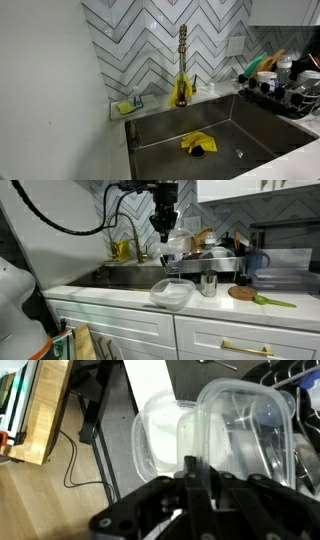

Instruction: Pick up the bigger clear lunch box and put it on the counter, pick up the smaller clear lunch box and put it in the bigger clear lunch box, pick up the lunch boxes and put them in the sink, open the tap

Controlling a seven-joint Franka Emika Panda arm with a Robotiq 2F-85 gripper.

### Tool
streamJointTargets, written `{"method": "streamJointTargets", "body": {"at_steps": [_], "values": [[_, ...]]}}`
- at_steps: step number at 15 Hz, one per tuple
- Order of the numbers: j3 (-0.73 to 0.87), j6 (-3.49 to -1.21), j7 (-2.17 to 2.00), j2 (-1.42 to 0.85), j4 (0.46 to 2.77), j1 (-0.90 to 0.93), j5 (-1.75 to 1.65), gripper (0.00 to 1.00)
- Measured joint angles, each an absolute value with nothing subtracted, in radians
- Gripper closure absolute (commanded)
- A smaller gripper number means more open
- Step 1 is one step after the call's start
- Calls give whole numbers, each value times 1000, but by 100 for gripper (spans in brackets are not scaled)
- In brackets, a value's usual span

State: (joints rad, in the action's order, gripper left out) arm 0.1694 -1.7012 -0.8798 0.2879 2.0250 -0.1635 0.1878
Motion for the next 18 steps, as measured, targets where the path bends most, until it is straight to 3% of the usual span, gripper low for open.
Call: {"method": "streamJointTargets", "body": {"at_steps": [18], "values": [[213, -1885, -638, 231, 2273, -246, 317, 98]]}}
